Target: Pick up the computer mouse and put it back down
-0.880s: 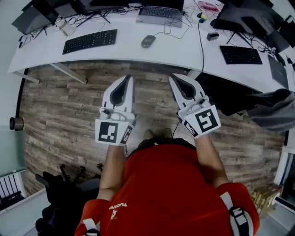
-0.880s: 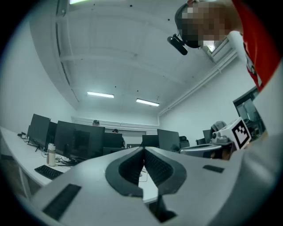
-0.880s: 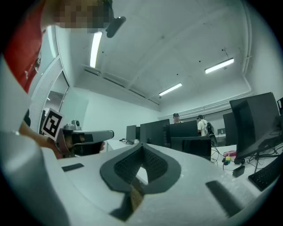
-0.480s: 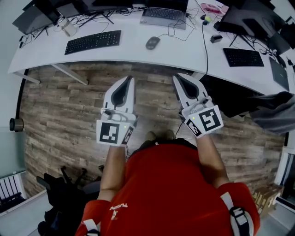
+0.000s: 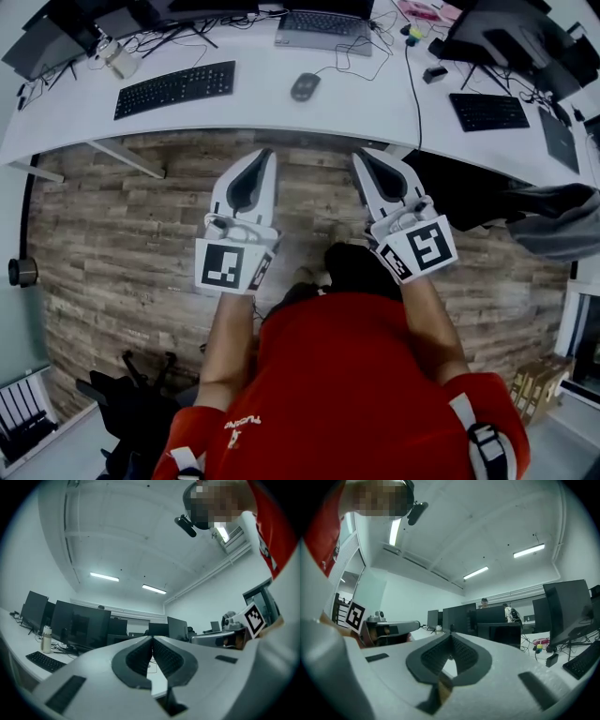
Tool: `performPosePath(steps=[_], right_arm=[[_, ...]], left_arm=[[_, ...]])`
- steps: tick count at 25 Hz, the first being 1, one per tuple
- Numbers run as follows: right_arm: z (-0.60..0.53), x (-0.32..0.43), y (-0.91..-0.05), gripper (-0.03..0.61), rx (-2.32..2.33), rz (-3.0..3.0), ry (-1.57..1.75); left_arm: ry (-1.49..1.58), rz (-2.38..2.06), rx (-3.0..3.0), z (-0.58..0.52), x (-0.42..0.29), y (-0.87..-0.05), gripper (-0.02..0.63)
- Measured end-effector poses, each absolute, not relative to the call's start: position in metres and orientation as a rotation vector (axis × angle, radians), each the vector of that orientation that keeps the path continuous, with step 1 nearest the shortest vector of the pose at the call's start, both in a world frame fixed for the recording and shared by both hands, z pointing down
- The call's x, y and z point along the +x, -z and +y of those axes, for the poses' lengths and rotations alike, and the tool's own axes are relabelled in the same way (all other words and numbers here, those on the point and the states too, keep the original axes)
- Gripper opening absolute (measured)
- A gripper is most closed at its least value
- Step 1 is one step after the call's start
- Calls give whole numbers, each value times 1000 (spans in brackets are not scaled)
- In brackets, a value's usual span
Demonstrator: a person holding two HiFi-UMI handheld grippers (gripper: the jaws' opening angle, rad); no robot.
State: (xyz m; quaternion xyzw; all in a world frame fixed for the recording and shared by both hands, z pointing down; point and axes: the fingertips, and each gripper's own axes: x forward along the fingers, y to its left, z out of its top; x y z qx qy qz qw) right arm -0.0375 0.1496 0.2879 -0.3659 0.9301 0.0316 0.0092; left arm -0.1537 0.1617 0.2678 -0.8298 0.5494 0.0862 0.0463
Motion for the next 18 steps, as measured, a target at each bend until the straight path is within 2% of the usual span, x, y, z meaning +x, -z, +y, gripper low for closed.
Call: performPosePath(steps=[18], right_arm=[[-19, -27, -308, 3, -1074, 2963, -114]], left_arm=[[-92, 1796, -2560, -4, -138, -309, 14]])
